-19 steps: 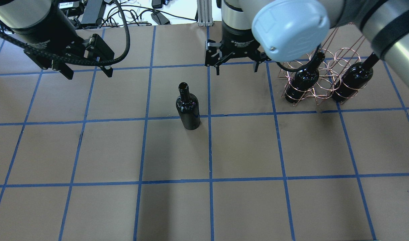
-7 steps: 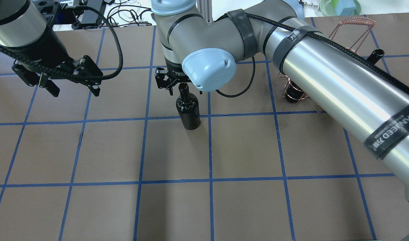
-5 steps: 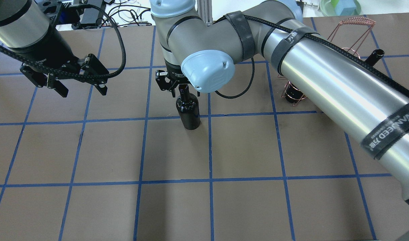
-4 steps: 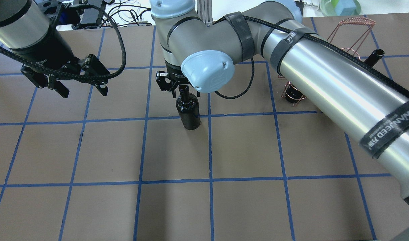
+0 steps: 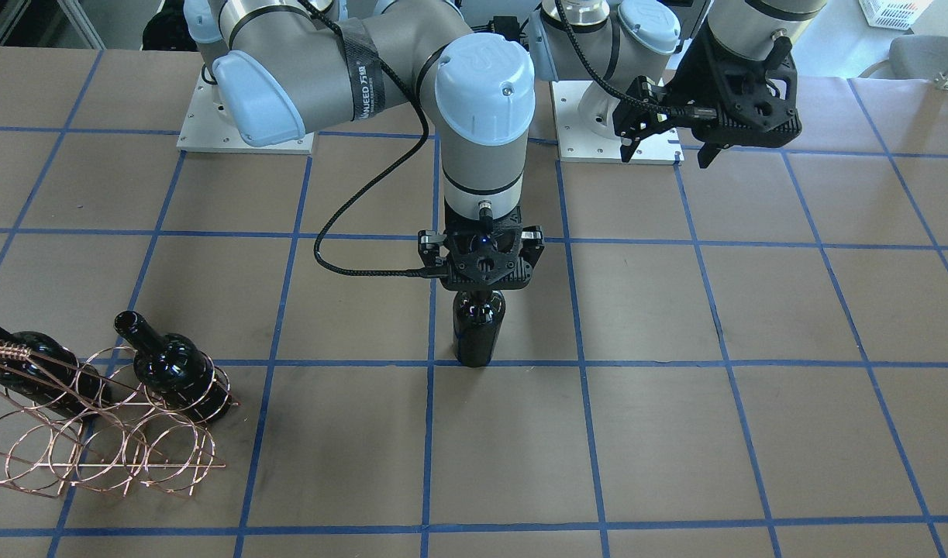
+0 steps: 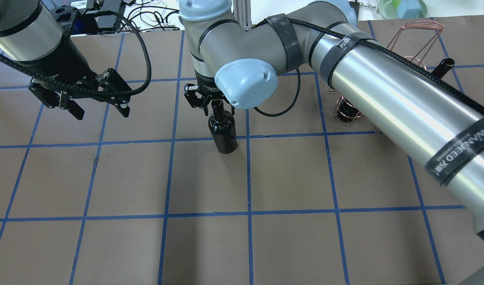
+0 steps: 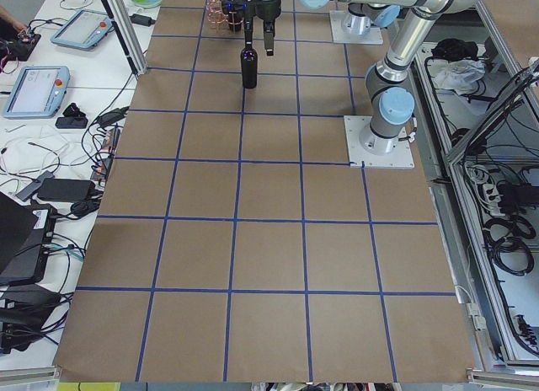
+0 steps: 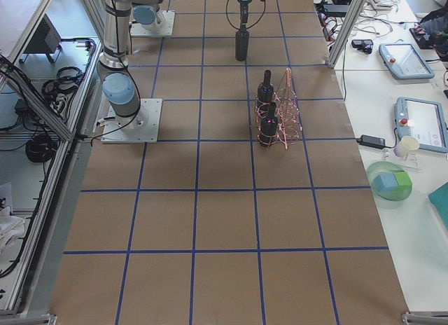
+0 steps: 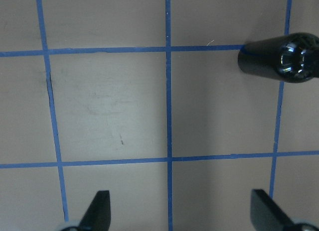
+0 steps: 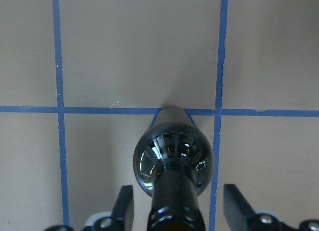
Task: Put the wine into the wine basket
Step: 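Grasp the bottle neck with the right gripper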
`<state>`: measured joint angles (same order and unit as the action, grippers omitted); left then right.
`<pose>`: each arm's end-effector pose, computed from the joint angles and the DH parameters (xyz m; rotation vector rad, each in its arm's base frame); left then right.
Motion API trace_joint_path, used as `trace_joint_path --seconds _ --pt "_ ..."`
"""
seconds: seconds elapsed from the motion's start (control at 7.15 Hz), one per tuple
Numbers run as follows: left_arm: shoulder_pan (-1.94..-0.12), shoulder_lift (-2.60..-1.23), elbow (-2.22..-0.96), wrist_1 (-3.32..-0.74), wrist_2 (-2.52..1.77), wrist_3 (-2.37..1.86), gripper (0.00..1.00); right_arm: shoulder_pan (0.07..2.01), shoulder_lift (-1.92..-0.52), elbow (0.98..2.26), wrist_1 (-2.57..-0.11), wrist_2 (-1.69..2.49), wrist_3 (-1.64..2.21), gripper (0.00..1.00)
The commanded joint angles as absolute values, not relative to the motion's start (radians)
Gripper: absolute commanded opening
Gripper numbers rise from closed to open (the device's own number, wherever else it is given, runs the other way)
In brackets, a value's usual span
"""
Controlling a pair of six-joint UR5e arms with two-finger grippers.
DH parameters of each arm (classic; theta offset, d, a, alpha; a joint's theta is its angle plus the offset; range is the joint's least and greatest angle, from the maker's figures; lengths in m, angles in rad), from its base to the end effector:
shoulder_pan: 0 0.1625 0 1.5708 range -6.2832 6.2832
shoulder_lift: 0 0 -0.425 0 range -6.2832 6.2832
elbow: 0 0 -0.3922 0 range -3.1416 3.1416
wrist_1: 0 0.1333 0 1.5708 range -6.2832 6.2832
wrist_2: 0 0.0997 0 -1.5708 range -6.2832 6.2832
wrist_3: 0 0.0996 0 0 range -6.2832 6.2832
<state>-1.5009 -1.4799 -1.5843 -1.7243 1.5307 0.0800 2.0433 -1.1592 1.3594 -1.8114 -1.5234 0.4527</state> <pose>-0.1059 -0.4528 0.5093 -0.0133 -3.0939 -0.1128 0.4224 -0.5231 0.3786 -0.0320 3.0809 -0.0231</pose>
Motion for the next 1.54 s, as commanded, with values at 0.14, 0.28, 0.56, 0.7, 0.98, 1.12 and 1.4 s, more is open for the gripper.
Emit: trace_joint_path --seconds 0.14,0.28,0.56,0.7,0.98,1.12,1.4 --pt "-1.508 -1.496 -1.591 -1.713 1.519 0.074 1.0 2.043 -1.158 1.361 -1.825 -1.52 0.459 0.6" --pt "-1.509 -1.509 -1.588 -1.651 1.516 0.077 1.0 2.043 -1.158 1.362 -1.821 -1.52 0.457 0.38" --pt "-1.511 -1.52 -1.589 -1.595 1.52 0.084 1.0 2.043 -1.158 1.368 -1.81 -1.519 0.446 0.0" --pt "-1.512 -1.522 -1.591 -1.598 1.52 0.081 1.0 2.043 -1.155 1.367 -1.804 -1.506 0.442 0.0" --pt "-1.513 -1.522 -1.591 -1.597 1.522 0.066 1.0 2.03 -1.166 1.361 -1.781 -1.509 0.379 0.0" --pt "-1.513 -1.523 -1.588 -1.595 1.525 0.063 1.0 2.016 -1.178 1.358 -1.746 -1.522 0.349 0.0" --pt "-1.513 -1.523 -1.589 -1.592 1.525 0.078 1.0 1.952 -1.253 1.356 -1.654 -1.523 0.234 0.0"
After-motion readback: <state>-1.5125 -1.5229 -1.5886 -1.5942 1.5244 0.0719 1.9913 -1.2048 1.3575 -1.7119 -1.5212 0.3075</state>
